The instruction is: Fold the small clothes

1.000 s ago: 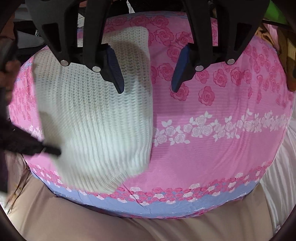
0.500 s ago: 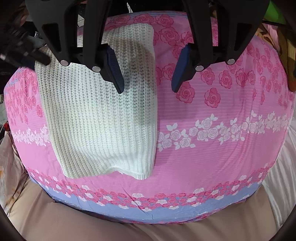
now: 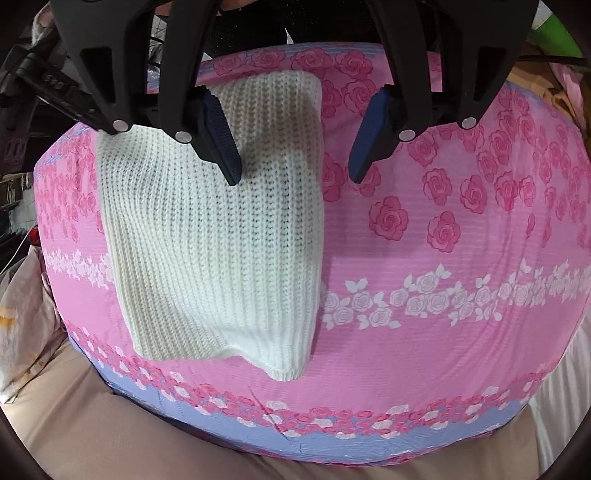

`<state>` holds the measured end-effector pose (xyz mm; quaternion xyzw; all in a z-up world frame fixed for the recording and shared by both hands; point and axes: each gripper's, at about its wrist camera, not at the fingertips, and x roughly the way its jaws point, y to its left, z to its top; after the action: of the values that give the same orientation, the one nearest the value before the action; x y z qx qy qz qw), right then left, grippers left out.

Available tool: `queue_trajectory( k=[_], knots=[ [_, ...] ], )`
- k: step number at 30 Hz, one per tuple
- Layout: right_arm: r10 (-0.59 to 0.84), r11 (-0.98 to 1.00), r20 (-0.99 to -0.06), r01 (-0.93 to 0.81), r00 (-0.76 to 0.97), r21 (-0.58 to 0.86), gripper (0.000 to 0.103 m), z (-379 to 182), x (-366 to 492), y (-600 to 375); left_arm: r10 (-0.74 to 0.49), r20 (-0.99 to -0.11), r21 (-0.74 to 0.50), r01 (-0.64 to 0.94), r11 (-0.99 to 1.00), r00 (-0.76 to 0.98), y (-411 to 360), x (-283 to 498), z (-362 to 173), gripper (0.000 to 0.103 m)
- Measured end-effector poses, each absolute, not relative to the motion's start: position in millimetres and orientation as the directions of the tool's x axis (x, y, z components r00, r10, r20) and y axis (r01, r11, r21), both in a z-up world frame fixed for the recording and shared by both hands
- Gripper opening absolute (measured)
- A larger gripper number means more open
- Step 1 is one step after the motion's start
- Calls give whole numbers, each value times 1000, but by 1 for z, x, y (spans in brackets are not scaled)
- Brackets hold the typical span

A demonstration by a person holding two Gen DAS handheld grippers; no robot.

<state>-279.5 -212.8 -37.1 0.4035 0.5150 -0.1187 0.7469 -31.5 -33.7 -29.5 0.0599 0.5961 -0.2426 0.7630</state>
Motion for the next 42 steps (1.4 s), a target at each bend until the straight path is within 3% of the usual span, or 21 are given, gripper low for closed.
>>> queue_trajectory(
  k=[6,8,12,18,20,23,25,33,38,40,41,42],
  knots=[
    [243,703,-864,533,440,470,37,-23,-267,-205,-273,-942,-155,467,870,196,-40,-40,-26,59],
    [238,738,-891,525,388,425,23,-34,-263,-198,-272,-942,-152,473,868,197,-41,-42,-26,59],
    [252,710,-890,552,379,437,23,-47,-268,-200,-266,-945,-148,476,867,191,-43,-44,-28,59],
    [226,694,-877,562,424,450,43,-31,-278,-212,-264,-946,-149,473,868,188,-42,-45,-28,59],
    [210,692,-876,567,434,447,54,-27,-279,-216,-276,-944,-164,471,867,181,-42,-44,-28,60],
    [213,681,-866,567,452,464,64,-27,-281,-222,-385,-917,-303,446,842,103,-36,-39,-31,69],
    [237,657,-853,569,465,494,66,-33,-281,-228,-451,-892,-397,406,823,43,-32,-34,-41,71],
    [364,528,-777,573,514,626,72,-74,-251,-237,-496,-868,-470,298,831,14,-33,-16,-78,79],
    [385,481,-743,568,548,668,87,-89,-232,-237,-563,-826,-560,183,808,-39,-31,-5,-105,92],
    [377,476,-738,566,560,673,83,-89,-227,-237,-552,-833,-547,191,815,-31,-37,-5,-104,92],
    [382,474,-732,560,564,679,63,-89,-226,-237,-544,-838,-537,224,813,-35,-44,-5,-101,78],
    [395,464,-726,559,563,687,60,-89,-225,-238,-540,-841,-532,248,810,-39,-49,-6,-97,74]
  ],
)
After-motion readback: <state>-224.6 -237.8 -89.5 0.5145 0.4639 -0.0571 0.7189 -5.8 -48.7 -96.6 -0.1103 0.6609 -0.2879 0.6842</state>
